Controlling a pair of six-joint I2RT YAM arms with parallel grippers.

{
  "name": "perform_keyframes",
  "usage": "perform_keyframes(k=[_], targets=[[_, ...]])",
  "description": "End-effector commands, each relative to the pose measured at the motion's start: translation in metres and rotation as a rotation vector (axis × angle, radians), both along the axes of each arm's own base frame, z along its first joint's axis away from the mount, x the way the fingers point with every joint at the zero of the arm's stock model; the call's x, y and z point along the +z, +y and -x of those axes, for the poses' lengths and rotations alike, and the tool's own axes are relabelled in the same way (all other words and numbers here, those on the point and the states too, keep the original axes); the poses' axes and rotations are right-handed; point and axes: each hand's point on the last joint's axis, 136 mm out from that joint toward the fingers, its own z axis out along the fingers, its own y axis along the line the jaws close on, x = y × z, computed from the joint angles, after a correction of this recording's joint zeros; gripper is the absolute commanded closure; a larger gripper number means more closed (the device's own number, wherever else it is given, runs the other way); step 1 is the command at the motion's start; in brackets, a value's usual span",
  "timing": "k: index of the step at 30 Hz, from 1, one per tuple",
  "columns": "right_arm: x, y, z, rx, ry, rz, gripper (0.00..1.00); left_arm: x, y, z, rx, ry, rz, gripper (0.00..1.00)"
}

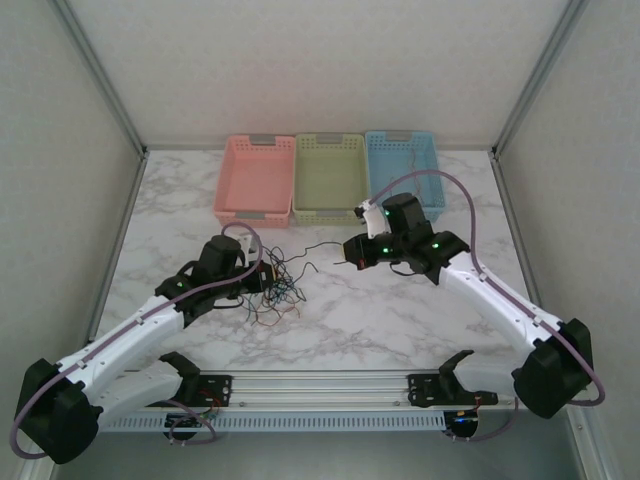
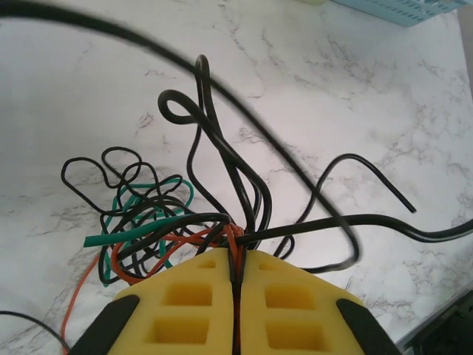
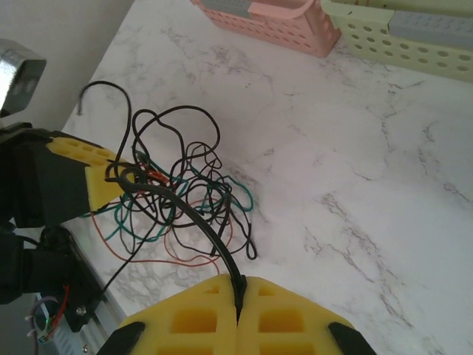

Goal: Untangle the cables

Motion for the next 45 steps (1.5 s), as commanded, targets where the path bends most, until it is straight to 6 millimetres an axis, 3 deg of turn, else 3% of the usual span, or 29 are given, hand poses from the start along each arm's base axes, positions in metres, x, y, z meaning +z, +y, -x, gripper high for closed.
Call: perform_keyframes(k=[1,4,7,8,10,19,24,31,37,45], targets=[[0.004,0.004,-0.016,-0.052,-0.037,0.025,1.00,0.006,-0.003,-0.001,-0.008,-0.001,0.028,1.00],[-0.005,-0.005,-0.030,-0.116,-0.046,0.112,0.97,0.002,-0.002,0.000,-0.001,0.009,0.019,1.00],[-0.012,-0.021,-0.045,-0.210,-0.061,0.212,0.61,0.002,-0.001,0.001,0.002,0.012,0.022,1.00],[-0.013,-0.027,-0.050,-0.242,-0.068,0.239,0.53,0.001,-0.001,0.002,0.001,0.012,0.023,1.00],[-0.012,-0.027,-0.053,-0.253,-0.083,0.237,0.47,0.002,-0.001,0.002,0.000,0.011,0.028,1.00],[0.022,0.029,-0.022,-0.044,-0.135,-0.040,0.43,0.004,-0.003,0.002,-0.003,0.013,0.032,1.00],[0.025,0.058,0.004,0.067,-0.161,-0.117,0.42,0.004,-0.002,0.002,0.001,0.014,0.031,1.00],[-0.010,0.101,0.031,0.194,-0.102,-0.062,0.45,0.007,-0.002,0.001,0.004,0.010,0.038,1.00],[-0.044,0.116,0.025,0.172,-0.089,0.019,0.45,0.008,-0.002,0.002,0.003,0.009,0.039,1.00],[-0.051,0.133,0.016,0.183,-0.092,0.025,0.49,0.008,-0.001,0.002,0.003,0.009,0.037,1.00]])
